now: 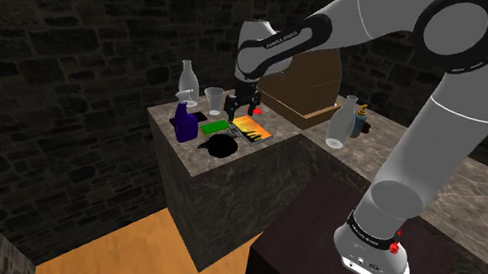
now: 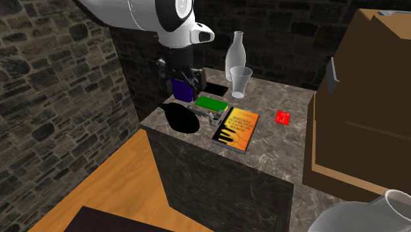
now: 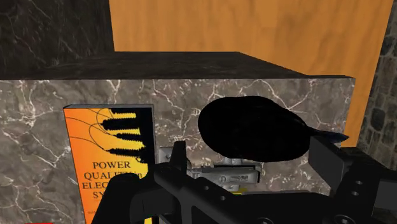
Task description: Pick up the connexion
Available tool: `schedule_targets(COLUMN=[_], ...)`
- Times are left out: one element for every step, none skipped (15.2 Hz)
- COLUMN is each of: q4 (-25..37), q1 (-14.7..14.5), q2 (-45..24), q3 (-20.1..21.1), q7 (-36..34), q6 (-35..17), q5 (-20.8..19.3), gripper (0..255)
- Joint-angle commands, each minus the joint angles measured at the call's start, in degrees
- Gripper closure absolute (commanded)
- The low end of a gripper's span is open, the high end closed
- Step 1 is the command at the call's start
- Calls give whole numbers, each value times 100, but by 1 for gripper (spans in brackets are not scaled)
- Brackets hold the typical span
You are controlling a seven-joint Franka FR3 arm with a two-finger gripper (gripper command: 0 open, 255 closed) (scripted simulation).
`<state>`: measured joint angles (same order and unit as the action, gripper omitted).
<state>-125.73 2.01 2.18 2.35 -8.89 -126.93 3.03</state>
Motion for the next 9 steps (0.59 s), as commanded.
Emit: schedule_targets(q4=[220, 360, 507, 661, 823, 993, 1171, 1357, 1551], q1=[13, 17, 22, 26, 30, 35, 40, 46, 52], q2=[-420, -638, -856, -1075, -1294, -1513, -1734, -1955, -2177], q3=[-14, -17, -19, -21, -23, -25, -25, -26, -25], q7=[-1, -6, -11, -16, -20, -24, -29, -33, -38], q6=[-224, -312, -393, -467, -534, -594, -647, -692, -729], q5=[43, 64, 86, 108, 130, 152, 174, 196, 218], gripper=[0, 0, 0, 0, 0, 0, 0, 0, 0])
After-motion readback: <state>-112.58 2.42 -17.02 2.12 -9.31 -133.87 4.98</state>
